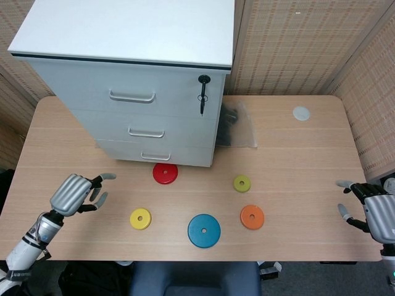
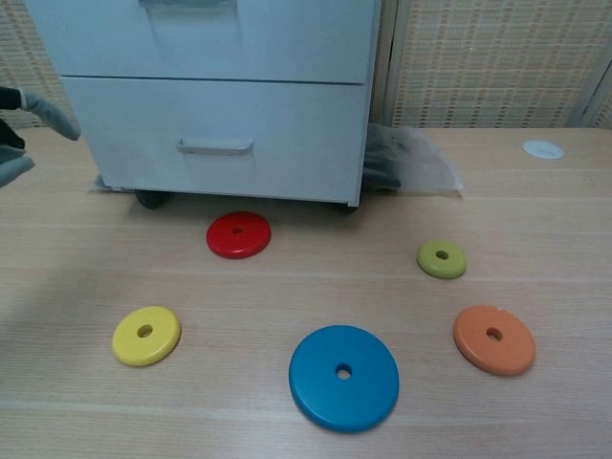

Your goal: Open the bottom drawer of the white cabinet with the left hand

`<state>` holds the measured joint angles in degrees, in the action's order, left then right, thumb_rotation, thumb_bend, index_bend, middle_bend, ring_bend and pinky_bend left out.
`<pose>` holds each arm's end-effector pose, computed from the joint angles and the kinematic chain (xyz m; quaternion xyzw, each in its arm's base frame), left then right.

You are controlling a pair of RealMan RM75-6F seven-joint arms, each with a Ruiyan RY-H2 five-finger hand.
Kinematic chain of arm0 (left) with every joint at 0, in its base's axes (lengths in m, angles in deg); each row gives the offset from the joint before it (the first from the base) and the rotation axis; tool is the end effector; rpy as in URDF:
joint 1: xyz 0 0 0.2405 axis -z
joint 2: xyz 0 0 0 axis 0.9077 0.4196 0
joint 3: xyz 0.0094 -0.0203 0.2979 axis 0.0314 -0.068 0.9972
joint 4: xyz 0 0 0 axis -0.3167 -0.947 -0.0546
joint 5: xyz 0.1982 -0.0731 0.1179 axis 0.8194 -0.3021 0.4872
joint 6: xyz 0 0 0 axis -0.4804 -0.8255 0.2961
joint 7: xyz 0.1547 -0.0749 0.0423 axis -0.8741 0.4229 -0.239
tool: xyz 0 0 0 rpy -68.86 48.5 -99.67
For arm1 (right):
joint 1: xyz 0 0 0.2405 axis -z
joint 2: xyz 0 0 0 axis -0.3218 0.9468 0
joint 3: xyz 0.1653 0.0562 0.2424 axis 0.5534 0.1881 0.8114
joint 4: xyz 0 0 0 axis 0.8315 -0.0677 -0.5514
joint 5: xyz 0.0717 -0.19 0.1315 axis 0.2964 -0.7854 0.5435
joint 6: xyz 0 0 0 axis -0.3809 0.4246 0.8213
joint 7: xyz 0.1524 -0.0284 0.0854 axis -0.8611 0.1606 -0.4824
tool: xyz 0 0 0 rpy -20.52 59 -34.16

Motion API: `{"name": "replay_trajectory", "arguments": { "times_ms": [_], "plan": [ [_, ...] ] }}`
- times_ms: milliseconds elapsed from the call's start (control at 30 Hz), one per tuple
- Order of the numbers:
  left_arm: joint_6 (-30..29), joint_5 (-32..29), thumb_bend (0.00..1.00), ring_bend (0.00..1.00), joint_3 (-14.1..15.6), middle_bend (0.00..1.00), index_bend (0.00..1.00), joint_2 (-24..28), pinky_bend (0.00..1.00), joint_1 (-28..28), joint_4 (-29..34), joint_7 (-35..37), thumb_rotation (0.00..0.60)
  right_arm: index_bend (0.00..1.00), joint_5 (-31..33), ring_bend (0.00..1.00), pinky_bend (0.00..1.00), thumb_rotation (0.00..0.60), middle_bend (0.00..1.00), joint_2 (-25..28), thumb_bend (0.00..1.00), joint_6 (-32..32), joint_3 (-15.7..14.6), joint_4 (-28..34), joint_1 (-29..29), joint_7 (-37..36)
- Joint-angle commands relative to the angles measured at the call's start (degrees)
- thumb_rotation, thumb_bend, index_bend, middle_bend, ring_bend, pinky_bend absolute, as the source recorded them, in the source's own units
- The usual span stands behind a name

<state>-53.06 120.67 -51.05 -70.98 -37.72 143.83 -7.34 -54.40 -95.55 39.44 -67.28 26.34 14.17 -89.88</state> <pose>-0.2604 0.3456 0.0905 -0.7332 -0.3389 -0.4547 0.3752 -0.3584 -0.2203 0.1891 0.6037 -0.3482 0.4333 0.5714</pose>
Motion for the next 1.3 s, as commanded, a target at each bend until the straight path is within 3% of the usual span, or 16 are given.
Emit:
{"name": "replay_trajectory", "arguments": {
  "times_ms": [33, 267, 467, 800, 1300],
  "plan": [
    [2.96, 1.89, 0.54, 0.9, -1.08, 0.86, 0.23, -0.64, 1.0, 4.4, -1.39, 3.85, 0.6, 0.31, 0.11, 0.39, 0.39, 0.6, 0.44, 0.44, 0.31, 0.28, 0.13, 0.53, 0.17, 0.46],
    [6.63, 2.52, 0.68, 0.99, -1.85, 0.93, 0.21, -3.45, 1.0, 10.32, -3.48, 6.71, 0.6, 0.31, 0.77, 0.39, 0.39, 0.6, 0.44, 1.32, 0.31, 0.85, 0.4, 1.37, 0.69, 1.1],
    [10.69, 1.08, 0.71, 1.0, -2.5, 0.95, 0.17, -6.15, 1.0, 14.89, -5.33, 8.49, 0.6, 0.31, 0.96, 0.39, 0.39, 0.6, 0.44, 1.42, 0.31, 0.84, 0.25, 1.63, 1.02, 1.33],
    [19.91, -4.61, 0.76, 1.0, -2.87, 0.96, 0.16, -10.25, 1.0, 20.58, -9.49, 4.65, 0.6, 0.31, 1.7, 0.39, 0.39, 0.6, 0.44, 1.16, 0.31, 0.84, 0.03, 0.81, 1.74, 0.66],
    [22.58, -9.3, 0.76, 1.0, -2.24, 0.96, 0.16, -12.87, 1.0, 22.49, -13.71, 3.68, 0.6, 0.31, 2.4, 0.39, 0.39, 0.6, 0.44, 0.25, 0.31, 0.49, -0.25, -0.94, 2.45, -0.8]
  ]
}}
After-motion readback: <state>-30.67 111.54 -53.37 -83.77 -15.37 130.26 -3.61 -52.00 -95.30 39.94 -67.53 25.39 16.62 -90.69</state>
